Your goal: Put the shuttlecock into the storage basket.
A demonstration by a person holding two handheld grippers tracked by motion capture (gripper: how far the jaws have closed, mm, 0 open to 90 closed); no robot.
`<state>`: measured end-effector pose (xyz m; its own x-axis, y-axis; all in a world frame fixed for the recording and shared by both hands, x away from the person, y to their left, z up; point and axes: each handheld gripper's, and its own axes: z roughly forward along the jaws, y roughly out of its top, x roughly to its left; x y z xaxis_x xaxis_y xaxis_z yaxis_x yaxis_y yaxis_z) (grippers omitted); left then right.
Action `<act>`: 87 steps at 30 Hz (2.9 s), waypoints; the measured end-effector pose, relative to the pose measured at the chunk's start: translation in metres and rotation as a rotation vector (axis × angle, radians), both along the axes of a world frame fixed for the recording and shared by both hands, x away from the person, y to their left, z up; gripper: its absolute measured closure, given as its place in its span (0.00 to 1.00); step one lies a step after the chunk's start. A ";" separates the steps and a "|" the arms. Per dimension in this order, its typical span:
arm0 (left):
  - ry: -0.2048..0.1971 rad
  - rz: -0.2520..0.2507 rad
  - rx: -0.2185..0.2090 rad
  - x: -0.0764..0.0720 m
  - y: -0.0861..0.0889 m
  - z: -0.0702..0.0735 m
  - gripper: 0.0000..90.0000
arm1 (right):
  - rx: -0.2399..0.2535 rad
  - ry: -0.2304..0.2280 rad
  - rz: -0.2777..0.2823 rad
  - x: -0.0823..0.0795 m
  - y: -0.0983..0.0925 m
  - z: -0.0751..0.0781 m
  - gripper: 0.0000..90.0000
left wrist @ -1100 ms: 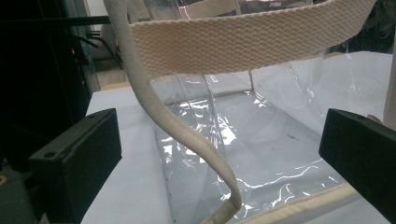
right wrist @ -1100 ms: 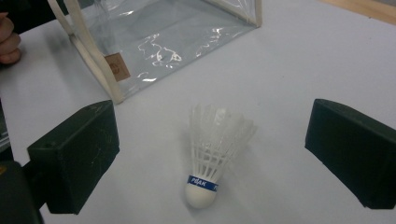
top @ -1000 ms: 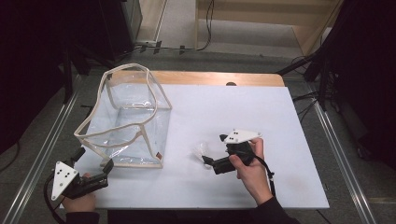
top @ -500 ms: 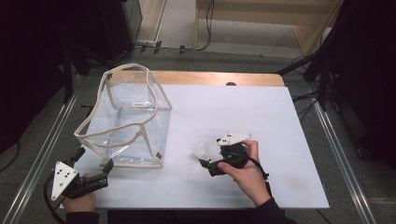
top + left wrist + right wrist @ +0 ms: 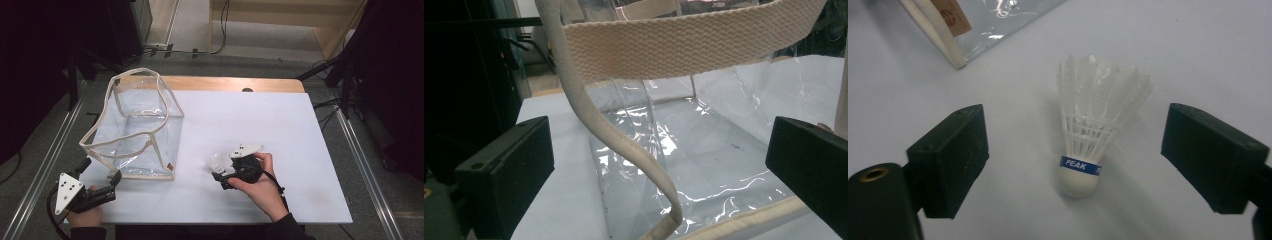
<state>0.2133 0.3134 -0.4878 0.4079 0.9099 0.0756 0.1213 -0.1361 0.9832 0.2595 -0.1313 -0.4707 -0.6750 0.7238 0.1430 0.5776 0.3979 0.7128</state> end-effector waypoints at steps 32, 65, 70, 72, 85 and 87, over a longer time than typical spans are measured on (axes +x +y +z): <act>0.001 0.000 0.001 0.000 0.000 0.000 0.00 | -0.052 0.092 -0.049 0.000 0.006 -0.021 0.41; 0.002 -0.003 0.003 0.000 0.000 0.000 0.00 | -0.114 0.107 -0.073 -0.002 0.012 -0.032 0.65; 0.003 -0.003 0.003 0.000 0.000 0.000 0.00 | -0.118 0.104 -0.076 -0.002 0.011 -0.032 0.69; 0.002 -0.004 0.003 0.000 0.000 0.000 0.00 | -0.119 0.101 -0.072 -0.002 0.011 -0.032 0.69; 0.002 -0.004 0.003 0.000 0.000 0.000 0.00 | -0.108 0.091 -0.069 -0.002 0.010 -0.029 0.69; 0.002 -0.003 0.003 0.000 0.000 0.000 0.00 | -0.106 0.089 -0.070 -0.002 0.010 -0.028 0.70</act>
